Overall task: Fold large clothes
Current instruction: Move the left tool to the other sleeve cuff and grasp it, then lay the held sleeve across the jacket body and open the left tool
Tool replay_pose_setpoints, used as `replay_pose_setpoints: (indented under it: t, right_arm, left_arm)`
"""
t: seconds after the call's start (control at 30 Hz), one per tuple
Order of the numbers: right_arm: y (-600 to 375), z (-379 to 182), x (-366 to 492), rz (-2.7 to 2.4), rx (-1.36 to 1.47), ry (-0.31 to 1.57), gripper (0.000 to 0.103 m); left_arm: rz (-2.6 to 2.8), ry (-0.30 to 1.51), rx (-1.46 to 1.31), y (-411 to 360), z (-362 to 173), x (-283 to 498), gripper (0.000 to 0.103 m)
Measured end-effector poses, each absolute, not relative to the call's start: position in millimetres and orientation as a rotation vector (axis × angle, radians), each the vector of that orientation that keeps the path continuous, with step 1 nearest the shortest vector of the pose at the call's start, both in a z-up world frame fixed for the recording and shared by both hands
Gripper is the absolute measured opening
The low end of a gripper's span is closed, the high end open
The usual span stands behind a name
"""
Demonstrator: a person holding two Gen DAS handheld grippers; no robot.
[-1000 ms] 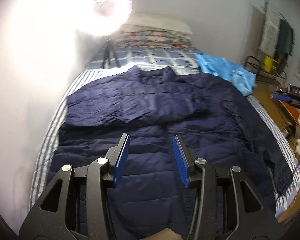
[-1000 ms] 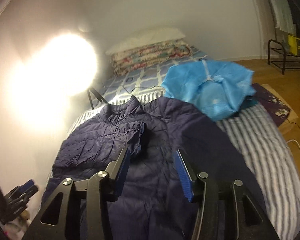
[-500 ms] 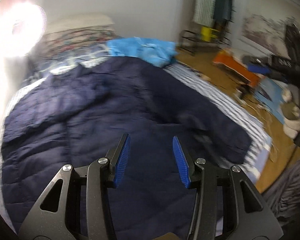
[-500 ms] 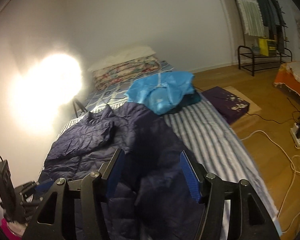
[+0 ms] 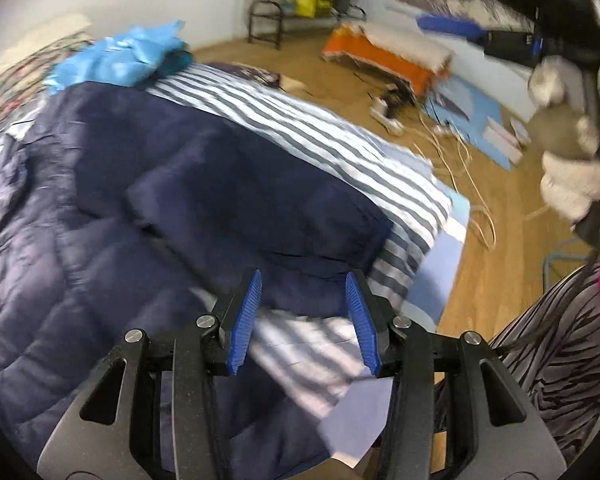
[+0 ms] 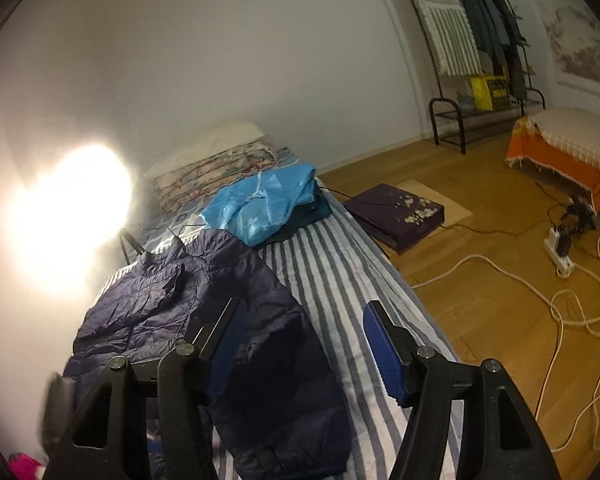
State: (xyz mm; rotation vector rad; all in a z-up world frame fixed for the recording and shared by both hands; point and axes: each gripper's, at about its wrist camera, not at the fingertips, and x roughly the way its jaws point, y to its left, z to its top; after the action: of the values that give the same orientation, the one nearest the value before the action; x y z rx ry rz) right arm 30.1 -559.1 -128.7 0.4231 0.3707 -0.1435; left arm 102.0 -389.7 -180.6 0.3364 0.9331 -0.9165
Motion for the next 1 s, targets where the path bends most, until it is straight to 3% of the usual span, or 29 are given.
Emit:
replay_pose_setpoints:
  t: [0.3, 0.8, 0.87, 0.93, 1.0]
  right_arm:
    - [-590, -131, 8, -0.112, 0.553, 0.303, 0.065]
    - [-598, -136, 8, -0.111, 0.596, 0.292, 0.065]
    - [-597, -135, 9, -0.112, 0.599, 0.29, 0.065]
    - [-596, -135, 9, -0.114, 0.601, 0.286, 0.065]
    - [-595, -136, 11, -0.117, 0.6, 0.286, 0.065]
  left_arm:
    - [-0.946, 0.989, 0.485, -441, -216, 92, 0.045]
    - [-0.932, 1.018, 0.601, -463, -240, 90, 0.047]
    - [-0.936, 1.02, 0.578, -461, -239, 92, 0.037]
    - [-0.95, 1.046, 0.515, -458, -236, 99, 0.016]
    - [-0.95, 1.065, 0.456, -453, -232, 108, 0.01]
